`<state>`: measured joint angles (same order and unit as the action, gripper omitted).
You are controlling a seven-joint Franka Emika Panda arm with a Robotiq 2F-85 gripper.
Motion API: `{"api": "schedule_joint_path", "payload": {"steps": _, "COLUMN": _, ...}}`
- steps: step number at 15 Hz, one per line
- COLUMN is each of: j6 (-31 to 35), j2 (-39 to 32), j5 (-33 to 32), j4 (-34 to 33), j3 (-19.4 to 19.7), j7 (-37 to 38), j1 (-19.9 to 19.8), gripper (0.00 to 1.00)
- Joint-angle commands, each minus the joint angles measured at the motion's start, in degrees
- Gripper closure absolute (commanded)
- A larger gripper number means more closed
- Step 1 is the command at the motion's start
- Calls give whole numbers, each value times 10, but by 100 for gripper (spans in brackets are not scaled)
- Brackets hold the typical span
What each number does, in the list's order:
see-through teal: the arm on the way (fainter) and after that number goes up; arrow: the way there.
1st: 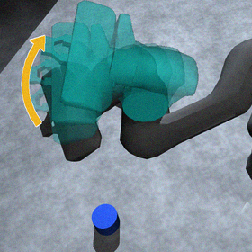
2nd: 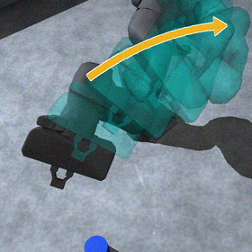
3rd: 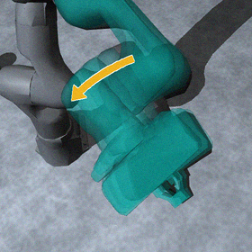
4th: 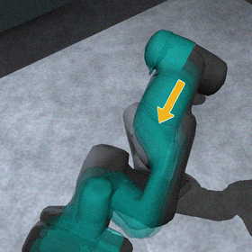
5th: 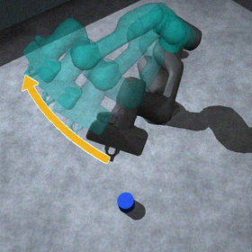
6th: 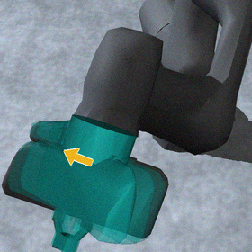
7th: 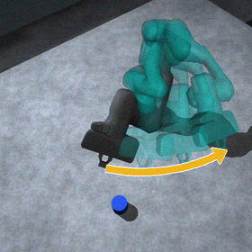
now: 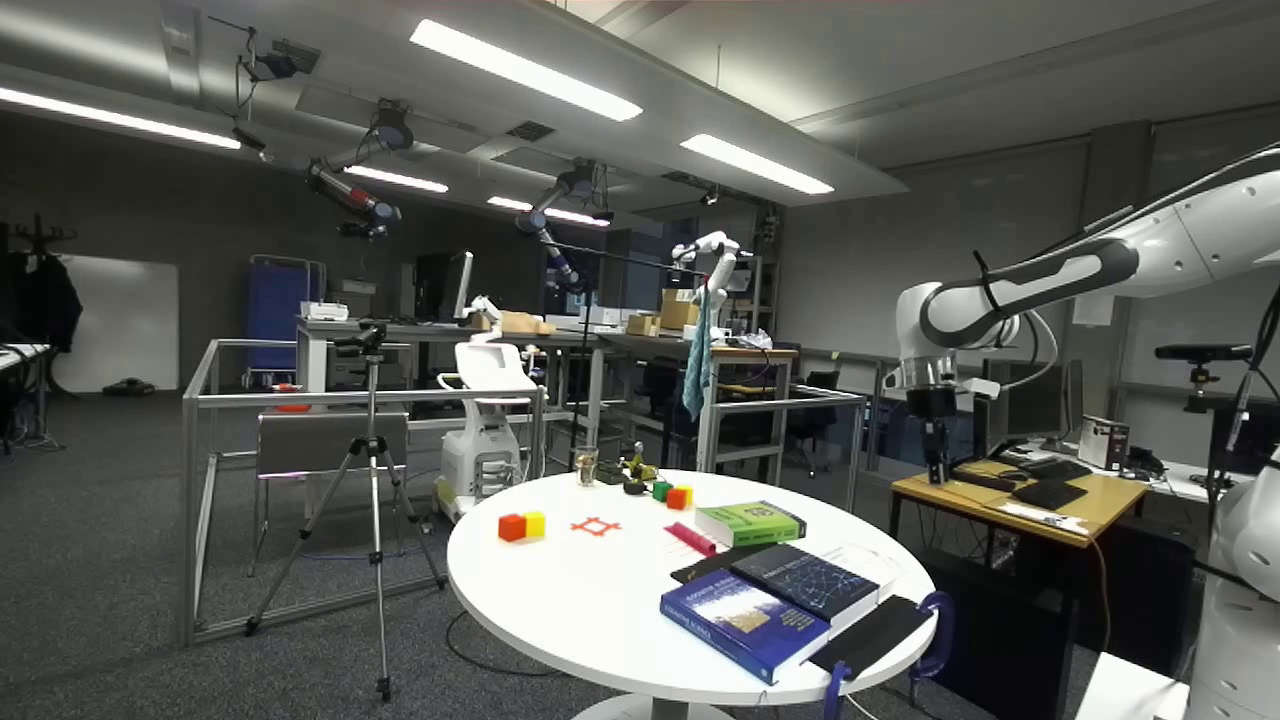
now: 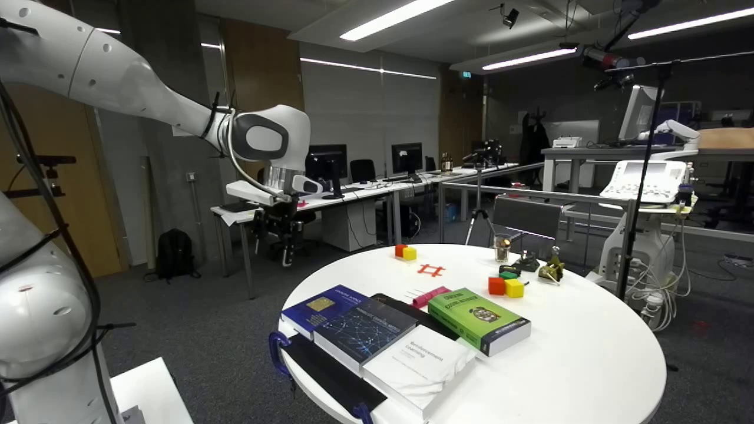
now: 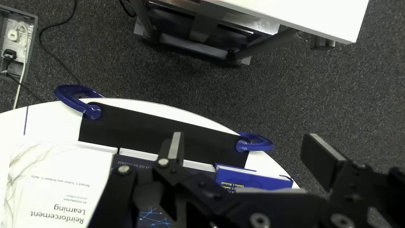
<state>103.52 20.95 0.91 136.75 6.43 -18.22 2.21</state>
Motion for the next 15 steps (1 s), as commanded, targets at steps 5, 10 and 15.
{"api": "schedule_joint_path", "payload": {"steps": 5, "j6": -1, "j2": 0, "j5": 2, "j4": -1, "j3": -6, "j7": -2, "j1": -7, "gripper": 0}}
{"api": "schedule_joint_path", "payload": {"steps": 10, "j6": 44, "j2": -2, "j5": -24, "j4": 11, "j3": -25, "j7": 47, "j1": -11, "gripper": 0}}
{"api": "schedule_joint_path", "payload": {"steps": 15, "j6": 164, "j2": -20, "j5": -76, "j4": 34, "j3": -58, "j7": 146, "j1": -16, "gripper": 0}}
